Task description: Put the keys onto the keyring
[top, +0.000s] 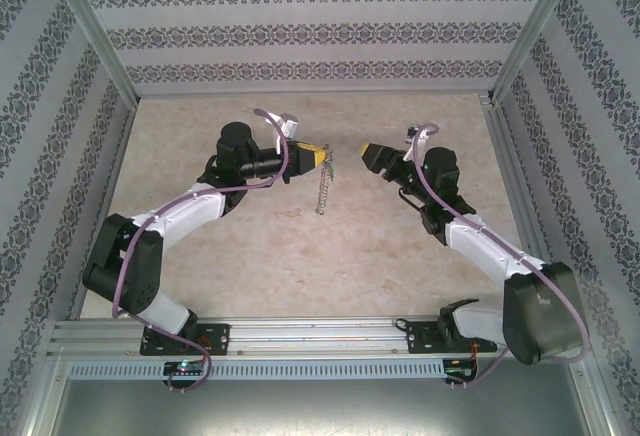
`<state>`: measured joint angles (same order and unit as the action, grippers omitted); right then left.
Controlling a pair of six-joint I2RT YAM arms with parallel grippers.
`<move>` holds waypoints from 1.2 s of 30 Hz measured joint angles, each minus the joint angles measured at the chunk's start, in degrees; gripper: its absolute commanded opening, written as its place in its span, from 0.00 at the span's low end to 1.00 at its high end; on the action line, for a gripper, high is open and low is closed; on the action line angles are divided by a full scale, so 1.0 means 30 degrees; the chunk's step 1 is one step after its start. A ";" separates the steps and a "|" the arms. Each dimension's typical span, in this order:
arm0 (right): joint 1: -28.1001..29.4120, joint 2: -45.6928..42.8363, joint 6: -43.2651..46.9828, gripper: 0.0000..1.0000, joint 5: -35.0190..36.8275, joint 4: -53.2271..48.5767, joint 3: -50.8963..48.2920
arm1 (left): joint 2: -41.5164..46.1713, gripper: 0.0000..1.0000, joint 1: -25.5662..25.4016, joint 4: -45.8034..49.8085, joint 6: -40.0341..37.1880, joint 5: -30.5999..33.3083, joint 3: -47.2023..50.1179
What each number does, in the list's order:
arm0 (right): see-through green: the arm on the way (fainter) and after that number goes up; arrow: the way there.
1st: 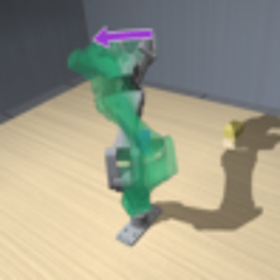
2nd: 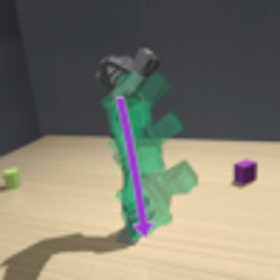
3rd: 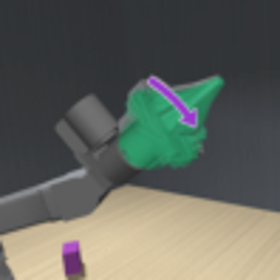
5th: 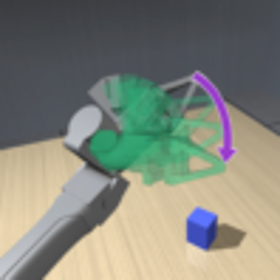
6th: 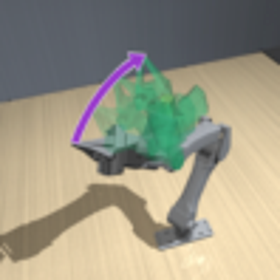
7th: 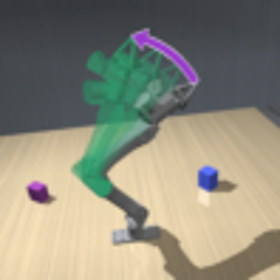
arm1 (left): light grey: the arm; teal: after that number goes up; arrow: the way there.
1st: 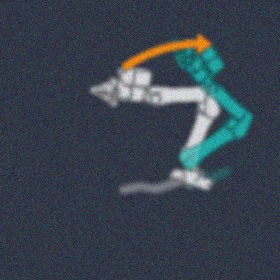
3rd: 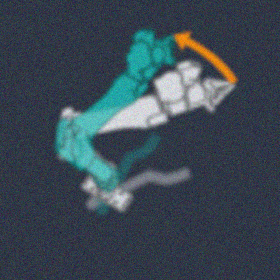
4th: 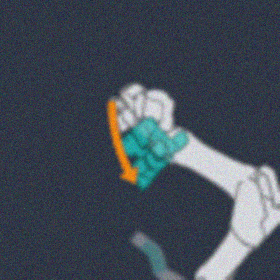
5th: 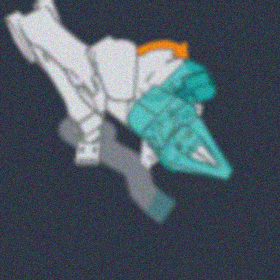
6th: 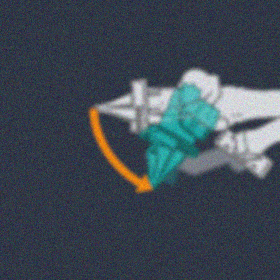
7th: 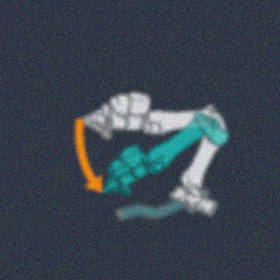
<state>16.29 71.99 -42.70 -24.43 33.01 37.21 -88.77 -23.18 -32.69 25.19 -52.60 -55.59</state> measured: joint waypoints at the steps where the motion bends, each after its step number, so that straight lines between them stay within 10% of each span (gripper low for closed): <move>1: 0.0073 0.0182 -0.0350 0.55 -0.0342 0.0605 -0.0036 | 0.0015 0.00 0.0000 -0.0015 0.0073 0.0102 0.0051; 13: 0.1756 0.3096 -0.3322 0.29 -0.3468 0.6870 -0.0073 | 0.0000 0.00 0.0000 -0.1413 0.1639 0.0561 0.0452; 36: 0.2535 0.3490 -0.3453 0.29 -0.4233 0.8094 -0.0066 | -0.0211 0.00 0.0000 -0.1858 0.2142 0.0561 0.0452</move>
<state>23.90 82.46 -53.06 -37.12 57.30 37.01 -89.41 -23.18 -38.26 31.62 -50.92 -54.24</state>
